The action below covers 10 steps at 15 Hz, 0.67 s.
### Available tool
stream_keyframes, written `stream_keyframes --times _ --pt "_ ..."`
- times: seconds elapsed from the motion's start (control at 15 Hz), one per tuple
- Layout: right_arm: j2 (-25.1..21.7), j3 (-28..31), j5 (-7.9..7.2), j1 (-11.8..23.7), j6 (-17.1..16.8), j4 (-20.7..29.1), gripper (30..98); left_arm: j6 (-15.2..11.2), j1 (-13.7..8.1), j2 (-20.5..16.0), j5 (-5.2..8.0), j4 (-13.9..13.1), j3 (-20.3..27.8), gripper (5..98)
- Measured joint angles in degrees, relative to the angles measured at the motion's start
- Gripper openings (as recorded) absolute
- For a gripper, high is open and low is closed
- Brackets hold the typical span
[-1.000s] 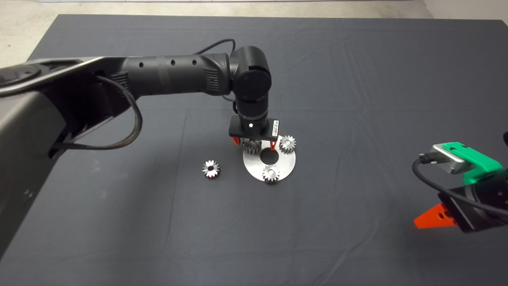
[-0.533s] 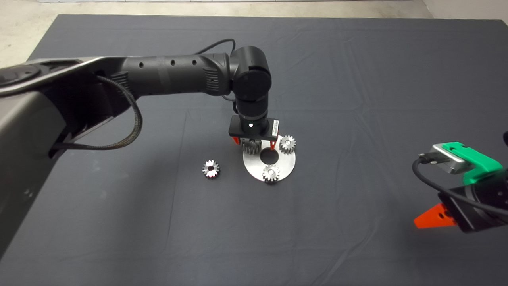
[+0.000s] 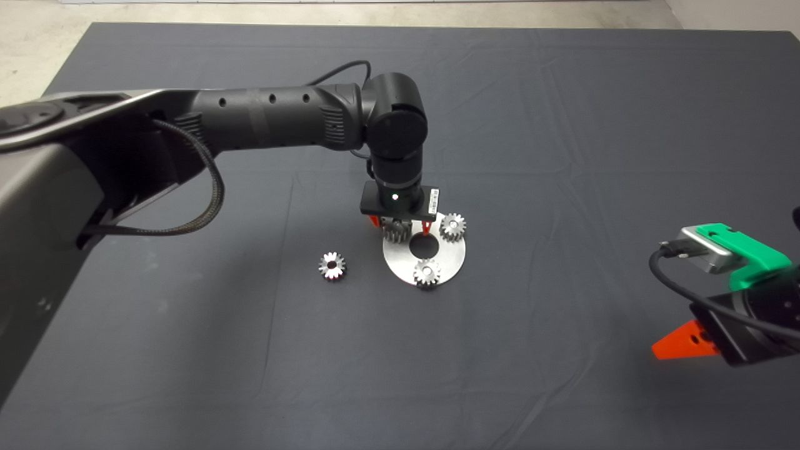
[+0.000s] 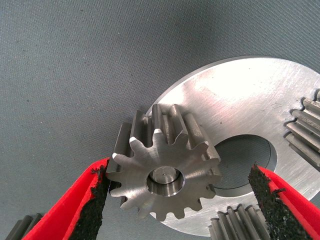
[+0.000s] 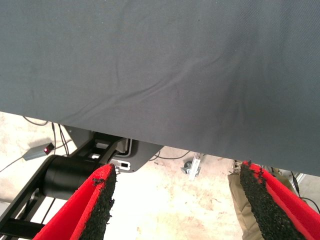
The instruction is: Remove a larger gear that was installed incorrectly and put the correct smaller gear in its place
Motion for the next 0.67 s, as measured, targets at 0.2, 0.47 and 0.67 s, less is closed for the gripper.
stream_keyframes --times 0.2,0.47,0.67 --pt "0.0 0.0 -0.01 0.0 0.0 0.0 66.0 0.0 0.0 0.0 0.17 0.1 0.0 65.0" --pt "0.0 0.0 -0.01 0.0 0.0 0.0 66.0 0.0 0.0 -0.1 0.34 0.1 0.0 60.1" --pt "0.1 0.0 0.00 0.0 0.0 0.0 66.0 0.0 0.0 -0.1 0.41 0.2 0.0 59.5"
